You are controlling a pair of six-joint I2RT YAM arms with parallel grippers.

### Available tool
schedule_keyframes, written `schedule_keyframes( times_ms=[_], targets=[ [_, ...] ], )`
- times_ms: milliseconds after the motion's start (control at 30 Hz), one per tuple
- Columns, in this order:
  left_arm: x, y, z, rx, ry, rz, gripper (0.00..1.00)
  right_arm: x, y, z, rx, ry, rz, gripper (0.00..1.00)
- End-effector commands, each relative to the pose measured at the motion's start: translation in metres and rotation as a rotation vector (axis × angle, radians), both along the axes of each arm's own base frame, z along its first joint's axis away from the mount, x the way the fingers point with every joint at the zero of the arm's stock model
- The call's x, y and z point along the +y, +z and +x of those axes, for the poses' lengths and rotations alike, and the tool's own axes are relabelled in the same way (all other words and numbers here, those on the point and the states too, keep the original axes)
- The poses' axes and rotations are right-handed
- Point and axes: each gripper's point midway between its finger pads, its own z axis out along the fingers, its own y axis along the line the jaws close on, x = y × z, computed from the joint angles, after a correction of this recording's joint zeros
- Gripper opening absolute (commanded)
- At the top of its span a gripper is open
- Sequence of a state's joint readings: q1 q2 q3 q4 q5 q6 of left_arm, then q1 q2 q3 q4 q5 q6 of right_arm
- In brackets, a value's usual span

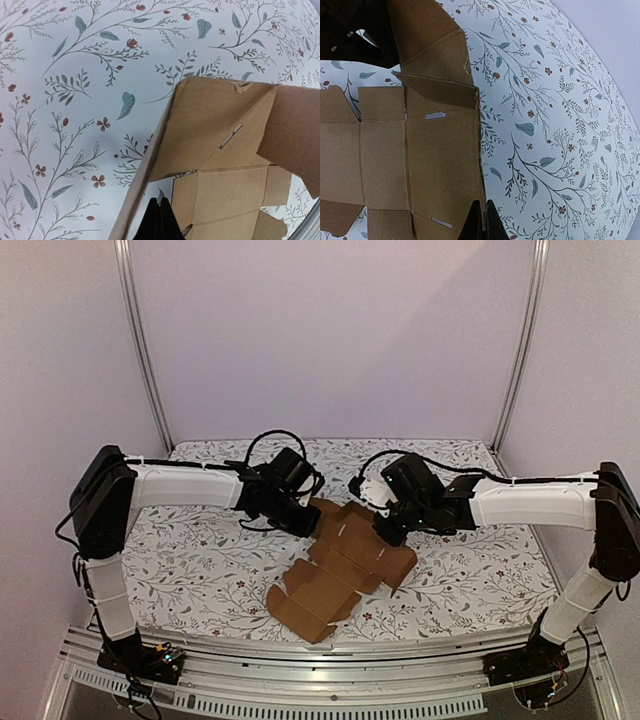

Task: Fold the paper box

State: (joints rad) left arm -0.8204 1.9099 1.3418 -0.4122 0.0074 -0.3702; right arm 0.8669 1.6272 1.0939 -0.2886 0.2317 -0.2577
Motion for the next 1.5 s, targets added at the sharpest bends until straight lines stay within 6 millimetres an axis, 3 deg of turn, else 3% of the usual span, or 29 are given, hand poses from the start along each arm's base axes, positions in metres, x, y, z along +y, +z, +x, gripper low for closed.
schedule_keyframes(
  times_ms=[0, 400, 733, 1167, 1467],
  targets=[
    [0.005, -0.019, 0.008, -0.028, 0.017, 0.093, 0.00, 0.004, -0.007, 0.001, 0.077, -0.022, 0.027, 0.00],
    [0.013, -0.041, -0.003, 0.014, -0.009, 0.160, 0.00, 0.005, -0.015, 0.009, 0.116, -0.044, 0.035, 0.00],
    [0.005, -0.046, -0.018, 0.069, -0.054, 0.147, 0.00, 0.009, -0.014, 0.015, 0.112, -0.065, 0.042, 0.00],
    [0.023, -0.059, -0.019, 0.014, -0.049, 0.295, 0.00, 0.007, -0.009, 0.017, 0.098, -0.076, 0.043, 0.00],
    [0.015, -0.065, -0.031, 0.043, -0.078, 0.286, 0.00, 0.008, -0.007, 0.017, 0.102, -0.082, 0.060, 0.00]
  ],
)
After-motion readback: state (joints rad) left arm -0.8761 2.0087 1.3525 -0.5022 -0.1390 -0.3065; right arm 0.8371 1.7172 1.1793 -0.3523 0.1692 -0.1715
